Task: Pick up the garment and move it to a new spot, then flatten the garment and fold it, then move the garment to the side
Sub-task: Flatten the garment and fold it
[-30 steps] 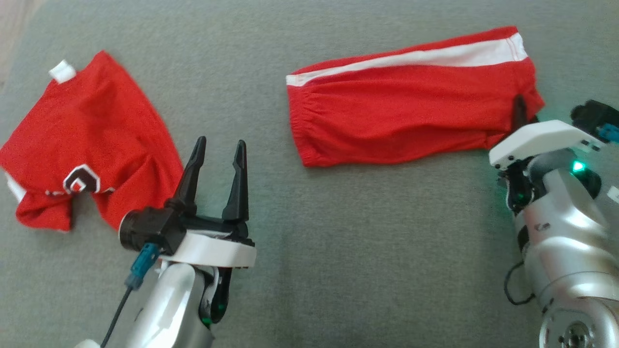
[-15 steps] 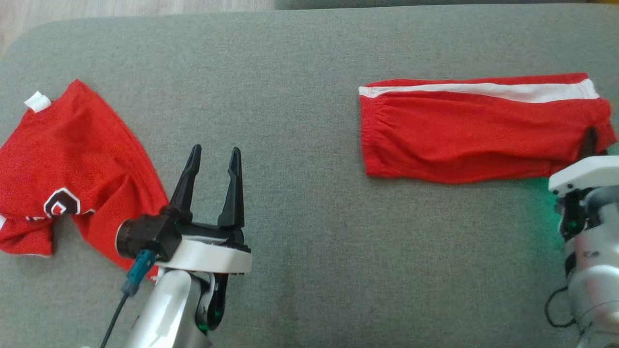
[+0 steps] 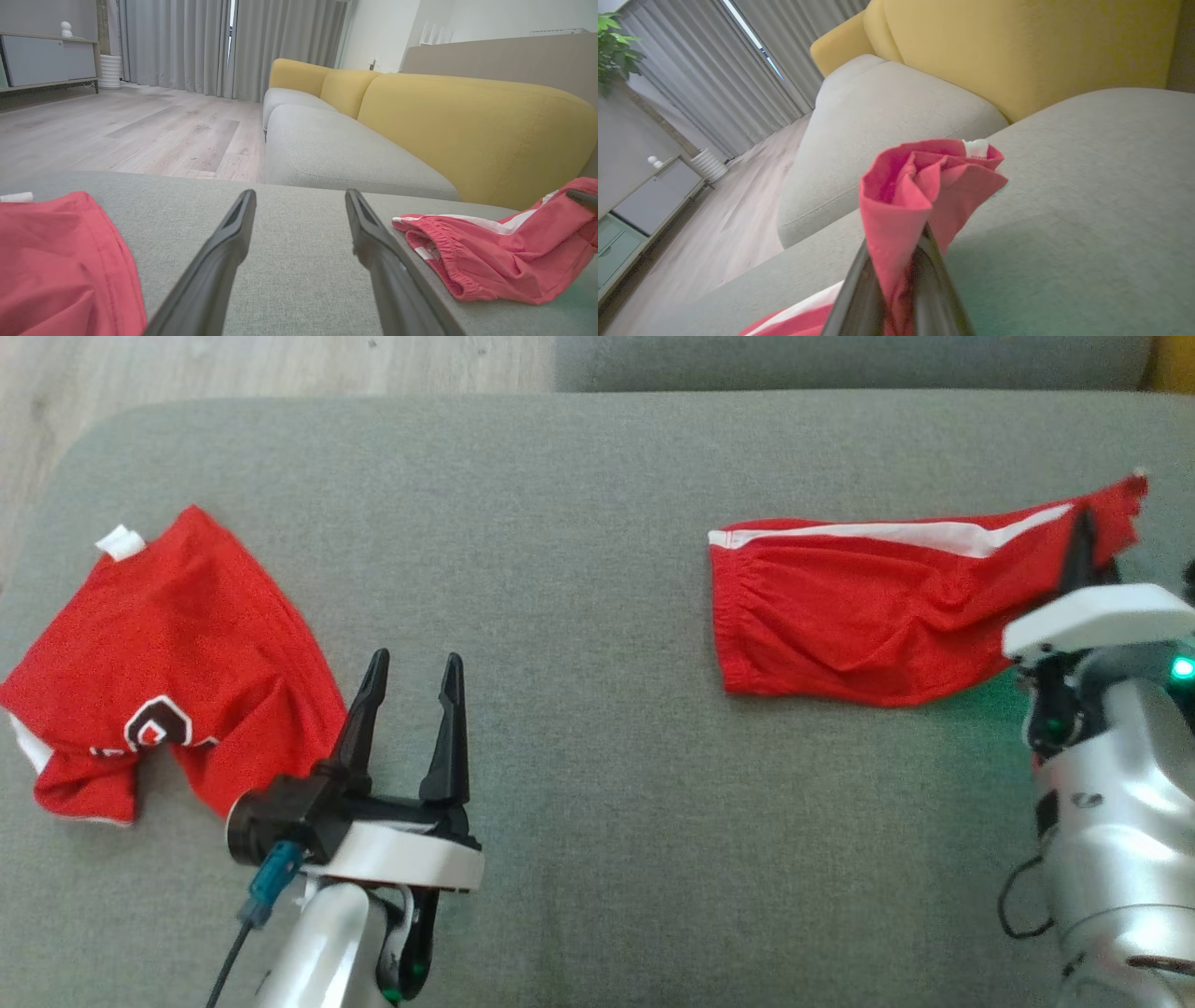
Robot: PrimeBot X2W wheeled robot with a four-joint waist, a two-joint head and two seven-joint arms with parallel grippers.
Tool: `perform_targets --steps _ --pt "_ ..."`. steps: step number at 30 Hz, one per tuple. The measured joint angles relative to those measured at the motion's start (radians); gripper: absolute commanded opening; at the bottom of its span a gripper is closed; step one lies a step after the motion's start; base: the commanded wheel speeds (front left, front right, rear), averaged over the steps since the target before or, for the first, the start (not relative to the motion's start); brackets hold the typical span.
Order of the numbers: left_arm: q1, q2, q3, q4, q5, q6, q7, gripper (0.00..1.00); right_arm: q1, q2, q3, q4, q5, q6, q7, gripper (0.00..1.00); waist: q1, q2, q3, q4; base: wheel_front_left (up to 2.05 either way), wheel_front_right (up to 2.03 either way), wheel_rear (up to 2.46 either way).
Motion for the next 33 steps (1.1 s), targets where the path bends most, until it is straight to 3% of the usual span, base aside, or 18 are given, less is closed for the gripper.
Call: perform_targets --steps 6,11,24,25,26,27,28,33 --pt "0.010 0.000 -0.002 0.002 0.000 0.000 0.000 1.00 0.007 0.020 0.136 -0.074 0.049 0.000 0.020 0.00 0.0000 0.0000 -0.029 0.026 0.00 0.00 0.00" --pt "0.036 0.000 -0.006 0.003 0.000 0.000 0.000 1.00 0.036 0.021 0.336 -0.099 0.186 0.000 0.049 0.00 0.0000 0.0000 -0.041 0.062 0.00 0.00 0.00" --pt "0.037 0.000 -0.003 0.005 -0.003 0.006 0.000 1.00 0.071 0.022 0.605 0.000 0.256 0.000 0.076 0.00 0.0001 0.0000 -0.036 0.116 0.00 0.00 0.00" --pt "0.037 0.000 -0.002 0.005 -0.003 0.006 0.000 1.00 0.079 0.022 0.629 0.002 0.264 0.000 0.082 0.18 0.0000 0.0000 -0.035 0.115 0.00 0.00 0.00" --pt "0.037 0.000 -0.001 0.005 -0.003 0.006 0.000 1.00 0.088 0.022 0.656 0.002 0.277 0.000 0.086 0.66 0.0000 0.0000 -0.034 0.113 0.00 0.00 0.00" --pt "0.037 0.000 0.001 0.005 -0.003 0.007 0.000 1.00 0.096 0.022 0.682 0.002 0.288 0.000 0.089 0.66 0.0001 0.0000 -0.033 0.110 0.00 0.00 0.00" --pt "0.037 0.000 0.002 0.005 -0.003 0.007 0.000 1.00 0.102 0.023 0.708 0.002 0.294 0.000 0.091 1.00 0.0000 0.0000 -0.032 0.106 0.00 0.00 0.00" --pt "0.037 0.000 0.011 0.007 -0.003 0.007 0.000 1.00 0.110 0.022 0.846 -0.033 0.362 0.000 0.127 1.00 0.0001 0.0000 -0.032 0.079 0.00 0.00 0.00"
